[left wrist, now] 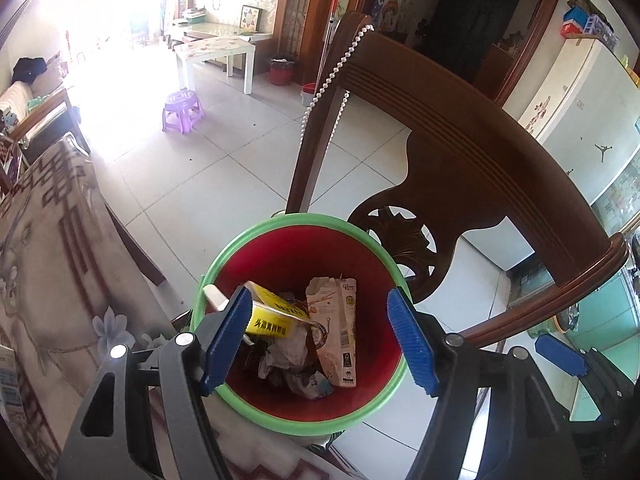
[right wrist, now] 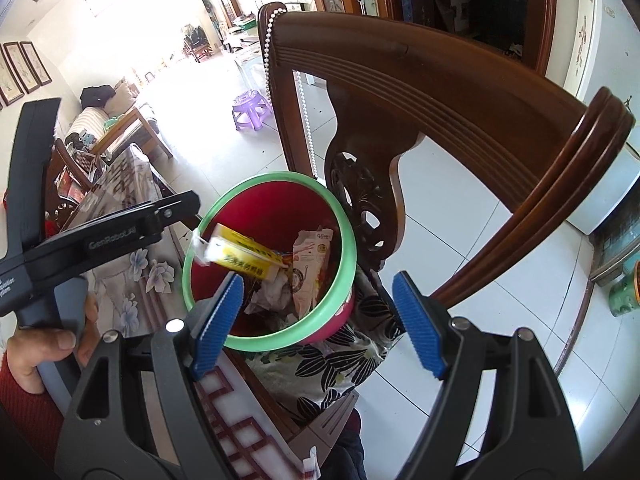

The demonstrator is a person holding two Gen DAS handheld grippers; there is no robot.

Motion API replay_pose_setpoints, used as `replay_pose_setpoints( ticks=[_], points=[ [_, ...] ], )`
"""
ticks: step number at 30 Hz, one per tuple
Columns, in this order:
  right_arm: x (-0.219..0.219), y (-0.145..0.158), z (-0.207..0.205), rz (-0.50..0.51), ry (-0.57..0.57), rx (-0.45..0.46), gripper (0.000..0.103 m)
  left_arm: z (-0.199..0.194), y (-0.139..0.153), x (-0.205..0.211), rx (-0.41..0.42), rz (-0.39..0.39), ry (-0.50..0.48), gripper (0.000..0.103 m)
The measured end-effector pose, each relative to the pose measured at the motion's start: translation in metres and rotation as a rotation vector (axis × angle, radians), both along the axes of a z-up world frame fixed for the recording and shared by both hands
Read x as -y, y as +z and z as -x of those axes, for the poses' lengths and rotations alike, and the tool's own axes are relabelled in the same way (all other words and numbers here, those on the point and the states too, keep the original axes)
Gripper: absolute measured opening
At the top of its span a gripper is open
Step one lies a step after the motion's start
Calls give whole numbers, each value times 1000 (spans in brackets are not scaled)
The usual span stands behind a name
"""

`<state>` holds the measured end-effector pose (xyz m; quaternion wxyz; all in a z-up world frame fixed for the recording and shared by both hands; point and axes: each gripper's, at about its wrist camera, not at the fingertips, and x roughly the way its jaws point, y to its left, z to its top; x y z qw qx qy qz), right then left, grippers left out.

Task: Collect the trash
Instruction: 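Move both tools back over the table toward the carton and bottle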

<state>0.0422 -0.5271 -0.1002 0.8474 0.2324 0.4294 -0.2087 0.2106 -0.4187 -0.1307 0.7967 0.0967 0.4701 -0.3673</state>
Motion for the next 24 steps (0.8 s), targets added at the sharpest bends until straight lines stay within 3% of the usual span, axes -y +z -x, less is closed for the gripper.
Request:
replay_pose_setpoints(
  ticks=[13, 24],
  points=[
    [-58, 3, -31, -8, 135, 5, 75, 11, -2, -140, -87, 51, 284, 71],
    [-133, 4, -55, -11, 264, 2, 75, 12, 10, -253, -23, 13, 449, 71]
  ],
)
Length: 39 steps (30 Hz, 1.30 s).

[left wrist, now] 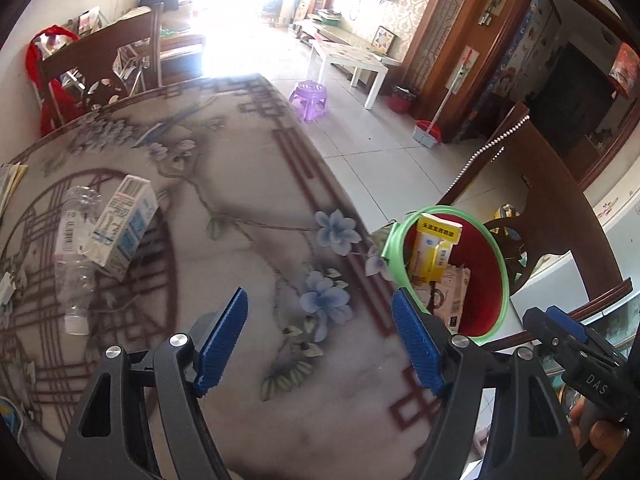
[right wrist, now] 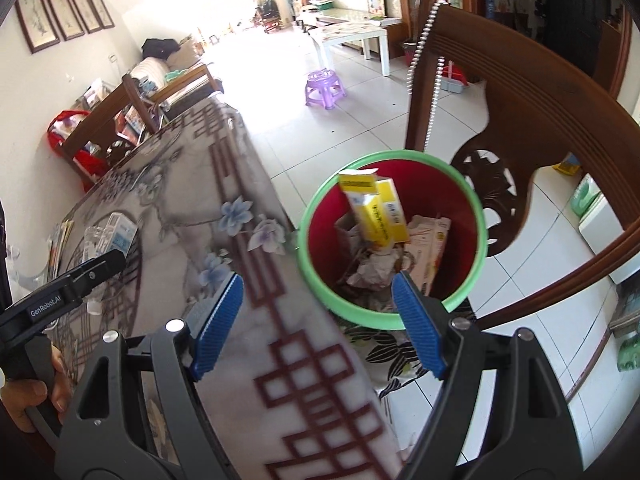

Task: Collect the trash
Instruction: 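Move both tools back over the table toward the carton and bottle, then grasp the white milk carton with the right tool while the left tool grasps the plastic bottle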

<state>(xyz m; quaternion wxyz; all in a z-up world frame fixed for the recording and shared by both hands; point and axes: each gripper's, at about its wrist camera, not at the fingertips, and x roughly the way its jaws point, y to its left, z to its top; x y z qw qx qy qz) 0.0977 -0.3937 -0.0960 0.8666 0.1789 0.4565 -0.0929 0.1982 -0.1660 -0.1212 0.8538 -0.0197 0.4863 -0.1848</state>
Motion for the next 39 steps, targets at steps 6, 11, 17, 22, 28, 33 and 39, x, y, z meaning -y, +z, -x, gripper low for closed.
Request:
replay_pose_setpoints(
  ticks=[6, 11, 17, 22, 28, 33, 39],
  points=[
    [-48, -7, -15, -4, 66, -33, 75, 2, -9, -56, -22, -8, 68, 71],
    [-92, -9, -28, -5, 119, -43, 76, -2, -15, -111, -37, 10, 138, 71],
    [-148, -14, -47, -2, 186, -60, 76, -7, -21, -178, -42, 7, 234, 71],
    [-197, -20, -74, 1, 260, -71, 76, -12, -28, -232, -44, 2, 298, 71],
    [-251, -22, -127, -24, 321, -59, 79, -21, -41, -281, -68, 5, 357, 71],
    [-295, -37, -189, -23, 355, -83, 80, -32, -53, -302, -87, 11, 378, 71],
    [-326, -69, -246, 0, 351, -156, 80, -39, -62, -319, -100, 36, 405, 71]
  ],
)
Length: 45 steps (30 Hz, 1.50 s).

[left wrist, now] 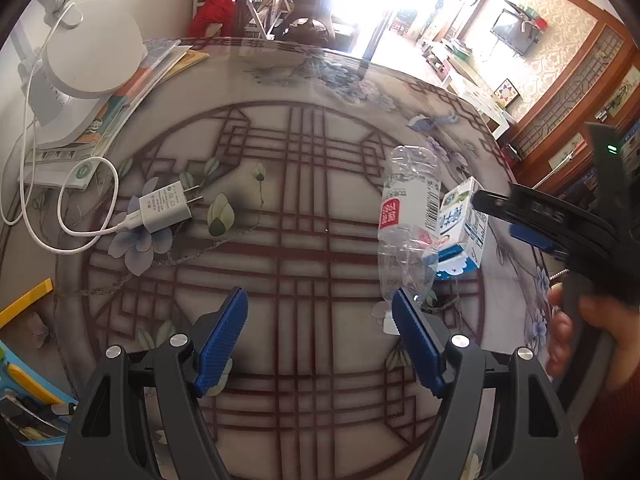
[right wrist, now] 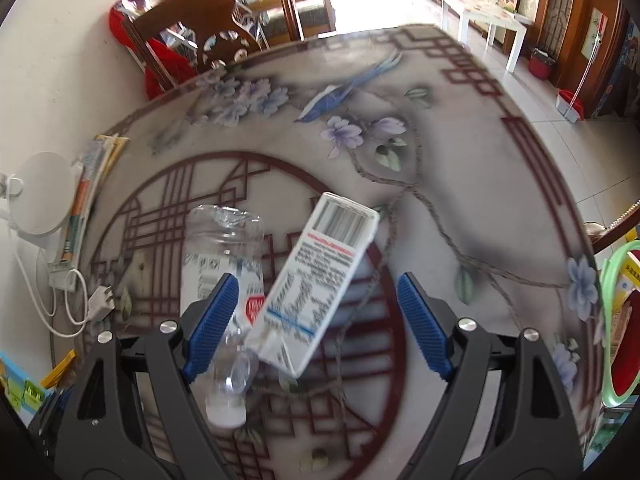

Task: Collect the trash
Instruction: 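Grasp the white milk carton with the right tool while the left tool grasps the plastic bottle, then carry the milk carton and plastic bottle over the red bin with both tools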

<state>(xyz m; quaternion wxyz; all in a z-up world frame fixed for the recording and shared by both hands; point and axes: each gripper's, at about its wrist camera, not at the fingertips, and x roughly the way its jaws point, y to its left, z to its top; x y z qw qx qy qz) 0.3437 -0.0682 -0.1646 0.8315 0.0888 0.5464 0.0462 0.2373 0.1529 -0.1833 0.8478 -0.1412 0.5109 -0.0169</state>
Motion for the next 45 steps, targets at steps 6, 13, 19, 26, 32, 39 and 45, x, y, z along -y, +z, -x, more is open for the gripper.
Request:
replay_pose_setpoints(
  ticks=[6, 13, 19, 26, 32, 39, 45],
  points=[
    [-11, -35, -21, 20, 28, -100, 55, -12, -8, -3, -15, 17, 8, 71],
    [-4, -22, 0, -32, 109, -55, 37, -49, -9, 24, 18, 34, -61, 71],
    [22, 7, 56, 20, 129, 8, 37, -86, -22, 65, 10, 22, -145, 71],
    [47, 17, 100, 0, 70, -6, 37, -104, -50, 89, -54, 14, -204, 53],
    [50, 20, 116, -17, 50, -5, 37, -96, -45, 84, -47, 23, -192, 50],
    [49, 30, 127, -48, 38, 24, 37, -70, -31, 70, -24, 38, -175, 49],
    [50, 40, 143, -27, 33, 61, 37, -40, -11, 64, -1, 69, -153, 49]
  ],
)
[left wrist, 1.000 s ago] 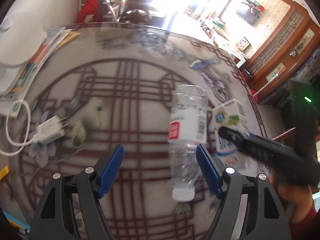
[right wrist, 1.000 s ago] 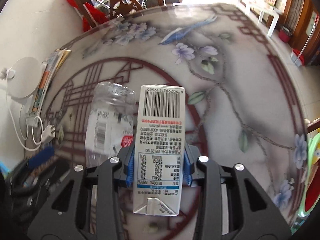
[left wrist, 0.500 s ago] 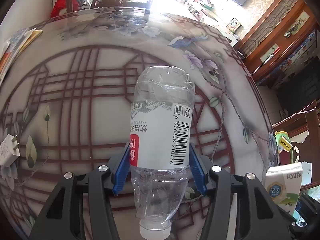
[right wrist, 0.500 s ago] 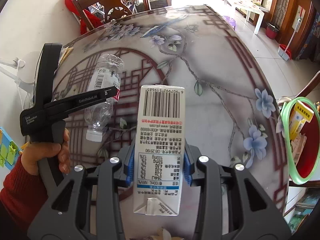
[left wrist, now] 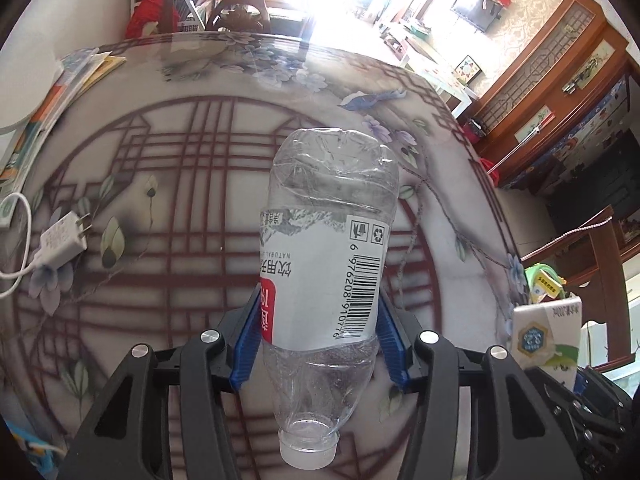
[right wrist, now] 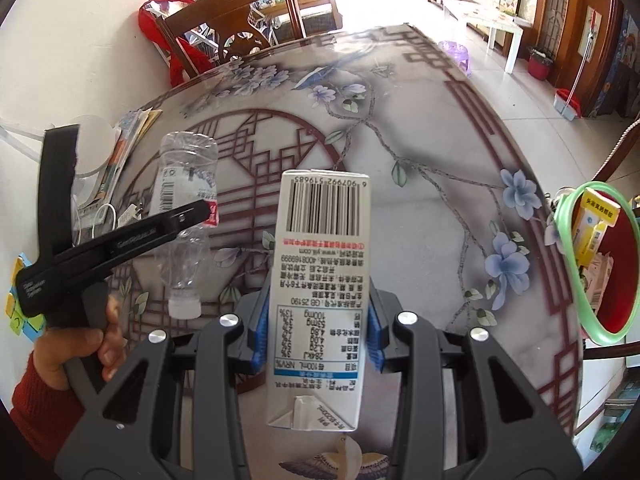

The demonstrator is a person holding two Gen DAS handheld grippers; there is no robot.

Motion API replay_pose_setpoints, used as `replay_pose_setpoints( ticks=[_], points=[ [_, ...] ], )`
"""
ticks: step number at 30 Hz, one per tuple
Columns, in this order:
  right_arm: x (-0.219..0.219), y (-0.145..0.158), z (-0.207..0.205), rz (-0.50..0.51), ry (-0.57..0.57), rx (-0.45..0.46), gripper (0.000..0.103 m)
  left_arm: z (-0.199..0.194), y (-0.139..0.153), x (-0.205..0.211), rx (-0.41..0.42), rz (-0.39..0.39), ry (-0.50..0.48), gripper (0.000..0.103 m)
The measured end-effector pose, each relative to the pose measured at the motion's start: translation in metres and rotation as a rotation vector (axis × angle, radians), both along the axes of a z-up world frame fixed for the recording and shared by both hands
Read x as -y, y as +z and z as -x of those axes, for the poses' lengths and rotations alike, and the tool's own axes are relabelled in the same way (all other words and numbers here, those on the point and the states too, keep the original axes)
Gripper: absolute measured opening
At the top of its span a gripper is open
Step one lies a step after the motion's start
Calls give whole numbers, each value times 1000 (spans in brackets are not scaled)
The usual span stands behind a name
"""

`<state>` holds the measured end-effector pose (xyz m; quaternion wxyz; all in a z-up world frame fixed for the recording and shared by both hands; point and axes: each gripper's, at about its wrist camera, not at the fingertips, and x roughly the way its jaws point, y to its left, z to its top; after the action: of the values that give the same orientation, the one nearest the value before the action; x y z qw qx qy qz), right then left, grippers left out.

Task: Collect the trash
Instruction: 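Carry the milk carton and plastic bottle over the red bin with both tools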

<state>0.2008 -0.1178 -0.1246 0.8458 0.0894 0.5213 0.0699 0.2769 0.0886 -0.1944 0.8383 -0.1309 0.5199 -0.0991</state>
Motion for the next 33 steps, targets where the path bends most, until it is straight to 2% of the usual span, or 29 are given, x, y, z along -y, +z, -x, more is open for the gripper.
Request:
replay_pose_setpoints(
  ticks=[16, 33],
  points=[
    [45, 30, 53, 14, -103, 94, 37, 59, 64, 50, 136, -12, -104, 49],
    [127, 45, 95, 36, -271, 136, 37, 77, 87, 147, 175, 1, -270, 49]
  ],
)
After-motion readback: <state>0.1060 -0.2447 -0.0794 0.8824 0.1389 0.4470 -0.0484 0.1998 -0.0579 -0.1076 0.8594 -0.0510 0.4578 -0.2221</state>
